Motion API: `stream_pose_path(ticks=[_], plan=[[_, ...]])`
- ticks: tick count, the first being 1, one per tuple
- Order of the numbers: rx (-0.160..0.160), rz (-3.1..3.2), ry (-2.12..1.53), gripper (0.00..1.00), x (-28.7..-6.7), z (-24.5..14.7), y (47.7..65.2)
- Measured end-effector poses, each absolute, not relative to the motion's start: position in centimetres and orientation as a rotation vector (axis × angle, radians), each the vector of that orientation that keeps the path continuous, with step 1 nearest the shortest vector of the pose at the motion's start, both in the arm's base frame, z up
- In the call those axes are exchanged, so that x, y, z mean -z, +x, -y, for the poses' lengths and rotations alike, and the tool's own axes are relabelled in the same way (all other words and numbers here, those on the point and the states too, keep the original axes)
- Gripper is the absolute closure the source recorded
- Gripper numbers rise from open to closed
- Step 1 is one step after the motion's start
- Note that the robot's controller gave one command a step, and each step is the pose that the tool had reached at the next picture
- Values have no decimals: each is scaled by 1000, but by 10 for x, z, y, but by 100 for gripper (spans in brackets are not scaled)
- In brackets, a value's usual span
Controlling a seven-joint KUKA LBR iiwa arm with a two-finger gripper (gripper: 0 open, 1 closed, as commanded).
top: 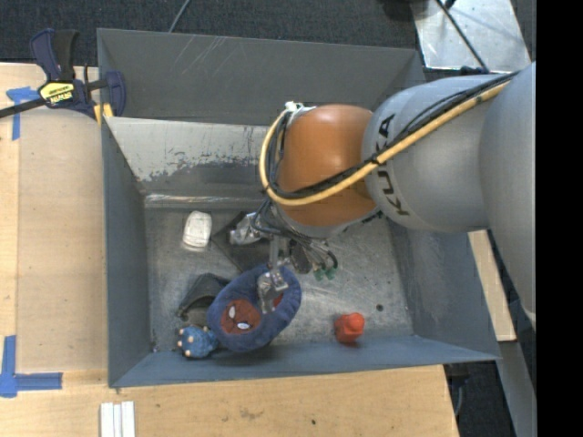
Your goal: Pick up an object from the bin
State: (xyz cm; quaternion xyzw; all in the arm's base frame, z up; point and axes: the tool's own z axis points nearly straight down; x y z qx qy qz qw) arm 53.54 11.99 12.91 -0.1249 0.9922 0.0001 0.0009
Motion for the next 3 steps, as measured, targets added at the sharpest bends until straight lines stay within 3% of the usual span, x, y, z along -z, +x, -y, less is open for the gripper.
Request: stream_pose_path(ticks=[3], plan=[[0, -3097, -543, 0, -123, -123, 539]])
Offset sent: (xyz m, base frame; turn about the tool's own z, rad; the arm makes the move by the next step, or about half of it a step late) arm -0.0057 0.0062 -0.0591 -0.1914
